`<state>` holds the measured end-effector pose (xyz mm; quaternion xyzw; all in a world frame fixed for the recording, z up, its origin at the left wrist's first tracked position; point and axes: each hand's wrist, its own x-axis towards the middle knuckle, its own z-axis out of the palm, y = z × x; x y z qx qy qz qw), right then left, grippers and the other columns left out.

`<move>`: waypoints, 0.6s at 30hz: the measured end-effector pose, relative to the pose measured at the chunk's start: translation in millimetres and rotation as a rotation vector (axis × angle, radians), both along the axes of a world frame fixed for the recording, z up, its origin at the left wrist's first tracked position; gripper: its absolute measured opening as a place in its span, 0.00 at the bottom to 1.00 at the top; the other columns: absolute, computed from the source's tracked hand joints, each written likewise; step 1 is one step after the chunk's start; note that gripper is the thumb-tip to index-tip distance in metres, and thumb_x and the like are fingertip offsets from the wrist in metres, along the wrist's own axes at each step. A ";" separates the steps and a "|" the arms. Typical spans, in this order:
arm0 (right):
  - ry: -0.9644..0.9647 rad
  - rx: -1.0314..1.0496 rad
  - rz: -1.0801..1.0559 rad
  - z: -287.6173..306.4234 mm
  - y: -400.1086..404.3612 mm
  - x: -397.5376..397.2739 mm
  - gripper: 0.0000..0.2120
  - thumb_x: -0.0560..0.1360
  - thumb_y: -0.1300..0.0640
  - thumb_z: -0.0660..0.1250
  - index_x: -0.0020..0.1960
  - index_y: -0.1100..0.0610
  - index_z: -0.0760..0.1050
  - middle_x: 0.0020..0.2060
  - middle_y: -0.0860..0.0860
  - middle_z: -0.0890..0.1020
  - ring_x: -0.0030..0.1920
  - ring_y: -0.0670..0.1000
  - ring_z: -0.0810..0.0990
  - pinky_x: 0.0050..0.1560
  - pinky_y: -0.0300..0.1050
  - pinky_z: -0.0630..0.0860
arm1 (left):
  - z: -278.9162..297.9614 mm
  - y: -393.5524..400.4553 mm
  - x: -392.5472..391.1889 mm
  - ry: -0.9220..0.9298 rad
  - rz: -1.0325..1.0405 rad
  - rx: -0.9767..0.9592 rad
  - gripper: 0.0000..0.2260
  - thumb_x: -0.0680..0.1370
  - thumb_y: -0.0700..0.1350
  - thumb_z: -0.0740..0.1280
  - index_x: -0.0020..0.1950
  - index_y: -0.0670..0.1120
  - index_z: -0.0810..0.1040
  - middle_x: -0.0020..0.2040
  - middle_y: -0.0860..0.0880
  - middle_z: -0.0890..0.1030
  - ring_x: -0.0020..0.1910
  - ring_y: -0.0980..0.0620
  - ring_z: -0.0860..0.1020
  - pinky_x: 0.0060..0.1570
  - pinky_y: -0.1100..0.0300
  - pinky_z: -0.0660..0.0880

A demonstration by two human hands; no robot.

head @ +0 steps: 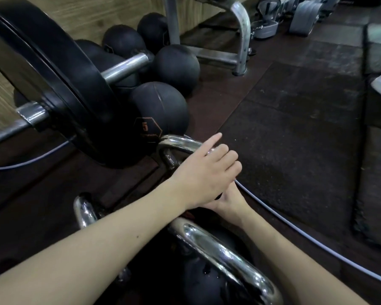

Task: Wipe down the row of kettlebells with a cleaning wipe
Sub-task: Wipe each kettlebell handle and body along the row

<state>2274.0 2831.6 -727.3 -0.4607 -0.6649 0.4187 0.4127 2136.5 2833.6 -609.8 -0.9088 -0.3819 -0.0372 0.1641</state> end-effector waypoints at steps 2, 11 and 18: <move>0.004 0.010 -0.008 1.5 -0.7 -1.3 0.44 0.63 0.48 0.88 0.72 0.39 0.68 0.69 0.35 0.75 0.72 0.40 0.73 0.70 0.41 0.74 | 6.7 5.0 -10.9 -0.046 0.016 -0.015 0.14 0.84 0.51 0.57 0.62 0.46 0.77 0.54 0.49 0.78 0.58 0.45 0.77 0.81 0.41 0.55; 0.030 0.034 -0.032 4.3 -5.3 -2.1 0.41 0.62 0.43 0.86 0.67 0.25 0.68 0.67 0.42 0.75 0.70 0.44 0.73 0.75 0.49 0.70 | 1.6 38.0 -88.6 -1.381 0.894 -0.737 0.26 0.81 0.63 0.54 0.48 0.47 0.84 0.52 0.44 0.83 0.55 0.46 0.78 0.64 0.48 0.72; -0.005 0.026 -0.038 2.8 -5.2 -0.3 0.42 0.62 0.44 0.87 0.66 0.23 0.68 0.68 0.45 0.75 0.70 0.46 0.74 0.75 0.54 0.71 | 22.6 27.7 -52.6 -0.612 0.466 -0.059 0.18 0.83 0.47 0.49 0.49 0.42 0.78 0.46 0.40 0.81 0.47 0.38 0.78 0.49 0.45 0.75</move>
